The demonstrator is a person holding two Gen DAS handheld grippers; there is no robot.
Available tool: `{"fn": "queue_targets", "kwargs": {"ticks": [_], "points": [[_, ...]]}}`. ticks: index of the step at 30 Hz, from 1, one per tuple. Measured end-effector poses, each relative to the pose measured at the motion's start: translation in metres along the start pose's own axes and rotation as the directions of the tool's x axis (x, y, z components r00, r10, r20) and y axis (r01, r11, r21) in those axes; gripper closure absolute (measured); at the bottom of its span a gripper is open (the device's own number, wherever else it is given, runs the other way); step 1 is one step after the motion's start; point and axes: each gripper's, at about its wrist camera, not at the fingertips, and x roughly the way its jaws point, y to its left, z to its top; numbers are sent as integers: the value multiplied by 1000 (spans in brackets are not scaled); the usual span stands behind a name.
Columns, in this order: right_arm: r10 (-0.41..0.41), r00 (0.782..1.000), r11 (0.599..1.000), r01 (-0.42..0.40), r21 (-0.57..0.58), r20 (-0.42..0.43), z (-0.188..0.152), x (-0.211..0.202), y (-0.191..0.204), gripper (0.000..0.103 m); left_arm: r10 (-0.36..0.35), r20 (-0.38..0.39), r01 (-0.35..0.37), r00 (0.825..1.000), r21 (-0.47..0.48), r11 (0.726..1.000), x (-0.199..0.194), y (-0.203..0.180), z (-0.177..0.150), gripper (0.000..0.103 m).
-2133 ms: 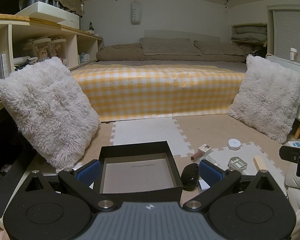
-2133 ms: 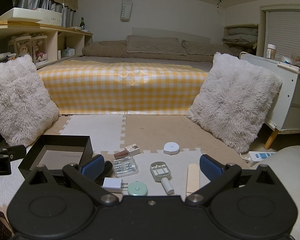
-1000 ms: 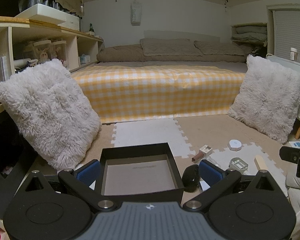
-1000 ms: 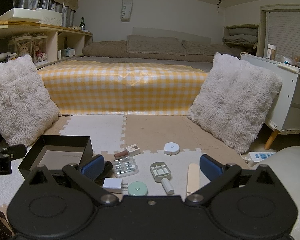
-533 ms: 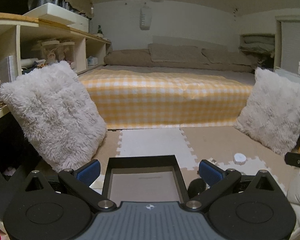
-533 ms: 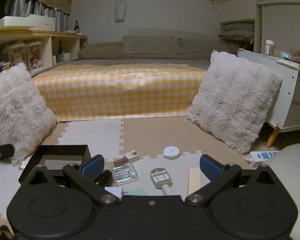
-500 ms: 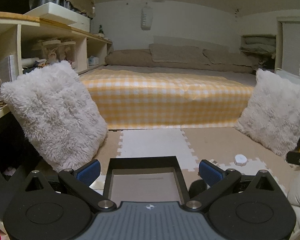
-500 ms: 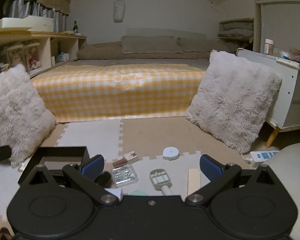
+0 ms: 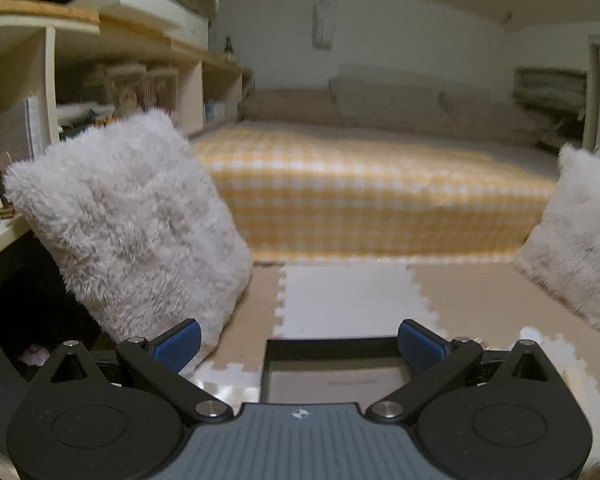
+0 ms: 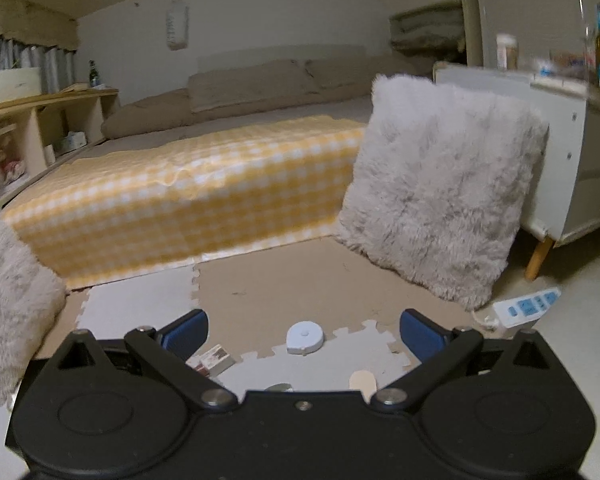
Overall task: Organize rigid objects
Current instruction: 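Move the right tool to the wooden stick and close on it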
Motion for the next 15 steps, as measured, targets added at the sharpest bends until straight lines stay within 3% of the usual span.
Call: {"fn": "queue_targets", "kwargs": {"ticks": [4,9,11,13,15], "points": [[-19,996,1000,21,22,-88,-3,39,-13,0,50,-93,-52,994,-13,999,30,15,1,0],[-72,975,997,77,20,-211,-13,81,-26,0,18,-178,-25,984,-38,999,58,34,-4,0],[-56,962,997,67,32,-269,-17,96,-32,0,19,-213,-25,977,-28,999,67,36,-7,1],[-42,944,997,62,51,-328,-22,110,-39,0,10,-250,-16,968,-23,1000,77,36,-9,5],[-49,921,995,81,65,-386,-28,122,-45,4,-4,-295,-5,955,-30,1000,88,39,-14,17]]}}
